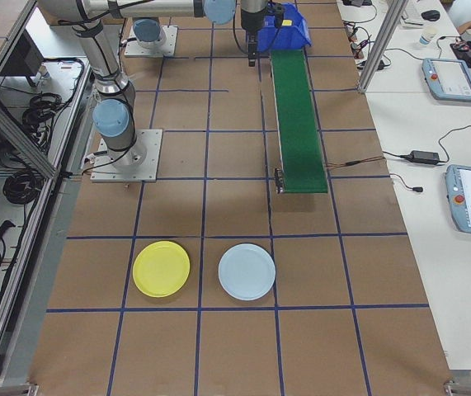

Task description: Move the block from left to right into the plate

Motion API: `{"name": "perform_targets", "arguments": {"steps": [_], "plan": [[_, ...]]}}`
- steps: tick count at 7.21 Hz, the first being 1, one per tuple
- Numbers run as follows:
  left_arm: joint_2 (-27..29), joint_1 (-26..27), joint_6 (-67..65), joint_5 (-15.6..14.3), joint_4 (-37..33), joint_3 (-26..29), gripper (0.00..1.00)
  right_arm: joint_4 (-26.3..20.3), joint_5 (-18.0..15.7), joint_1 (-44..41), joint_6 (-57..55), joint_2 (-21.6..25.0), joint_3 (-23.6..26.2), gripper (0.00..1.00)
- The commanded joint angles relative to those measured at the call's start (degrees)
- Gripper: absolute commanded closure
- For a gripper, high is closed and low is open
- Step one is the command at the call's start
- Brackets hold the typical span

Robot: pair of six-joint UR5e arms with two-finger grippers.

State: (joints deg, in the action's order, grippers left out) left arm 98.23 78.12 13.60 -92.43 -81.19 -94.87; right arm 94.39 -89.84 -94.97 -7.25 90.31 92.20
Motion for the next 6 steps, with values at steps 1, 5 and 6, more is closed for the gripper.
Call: {"name": "perform_targets", "arguments": {"steps": [1, 5, 6], "plan": [[7.0, -0.1, 0.1, 0.1, 6.0, -0.1, 0.00, 0.0, 0.0, 0.0, 0.0, 0.0, 0.0, 0.00], [12.4, 0.0, 0.1, 0.1, 11.0, -3.5, 0.00, 0.1, 0.0, -0.1, 0.0, 0.0, 0.0, 0.00], [12.5, 0.0, 0.2, 0.1, 13.7, -6.7, 0.00, 0.0, 0.1, -0.1, 0.0, 0.0, 0.0, 0.00]]}}
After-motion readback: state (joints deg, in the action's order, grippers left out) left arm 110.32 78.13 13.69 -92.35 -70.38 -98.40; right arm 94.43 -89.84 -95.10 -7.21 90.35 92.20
